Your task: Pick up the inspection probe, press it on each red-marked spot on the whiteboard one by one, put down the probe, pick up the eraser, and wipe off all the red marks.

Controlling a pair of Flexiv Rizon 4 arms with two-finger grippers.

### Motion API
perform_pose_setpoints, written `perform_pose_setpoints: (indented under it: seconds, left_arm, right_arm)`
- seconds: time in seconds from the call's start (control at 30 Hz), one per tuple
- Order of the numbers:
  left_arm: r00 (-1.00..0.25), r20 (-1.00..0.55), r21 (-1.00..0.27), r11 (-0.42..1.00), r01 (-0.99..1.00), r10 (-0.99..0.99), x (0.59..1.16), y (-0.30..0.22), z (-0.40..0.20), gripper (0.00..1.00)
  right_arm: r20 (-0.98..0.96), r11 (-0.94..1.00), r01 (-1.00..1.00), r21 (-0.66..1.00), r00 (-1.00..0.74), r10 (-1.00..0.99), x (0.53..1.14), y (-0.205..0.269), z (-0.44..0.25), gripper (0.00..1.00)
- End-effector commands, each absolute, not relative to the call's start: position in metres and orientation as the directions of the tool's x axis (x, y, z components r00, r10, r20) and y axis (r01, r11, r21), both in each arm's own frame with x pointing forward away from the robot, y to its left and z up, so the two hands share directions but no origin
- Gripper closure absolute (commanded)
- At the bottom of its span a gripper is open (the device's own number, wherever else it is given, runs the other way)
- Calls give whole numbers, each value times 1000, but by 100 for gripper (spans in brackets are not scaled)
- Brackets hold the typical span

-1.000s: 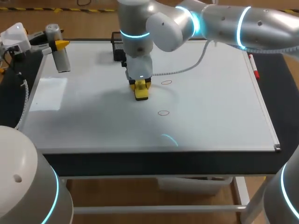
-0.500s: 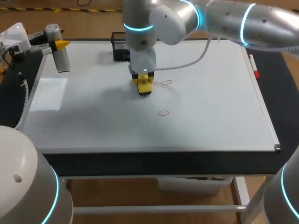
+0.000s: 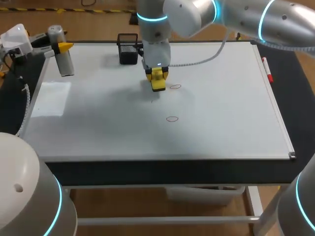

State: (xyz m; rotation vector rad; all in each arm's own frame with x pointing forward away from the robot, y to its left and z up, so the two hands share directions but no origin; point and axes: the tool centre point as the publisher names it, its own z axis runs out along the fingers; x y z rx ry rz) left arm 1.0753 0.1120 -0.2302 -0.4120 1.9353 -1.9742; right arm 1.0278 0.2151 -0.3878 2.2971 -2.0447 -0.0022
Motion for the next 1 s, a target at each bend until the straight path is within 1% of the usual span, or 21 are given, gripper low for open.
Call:
perform_pose_setpoints:
  seconds: [0.03,0.47,1.0]
  left_arm:
    - [-898,-34,-999,-9,42,-440,1075,112,-229,100]
    - [-898,-34,-999,-9,42,-440,1075,112,-229,100]
    - [-898,-34,-999,-9,42,-440,1075,112,-229,100]
  right_arm:
    - [31,-92,-995,47,94,-995,1037,192,-378,100]
    - [27,49,-998,49,-48,-998,1062,107,-376,100]
    - [29,249,-968,28,-248,-968,1071,-5,-364,100]
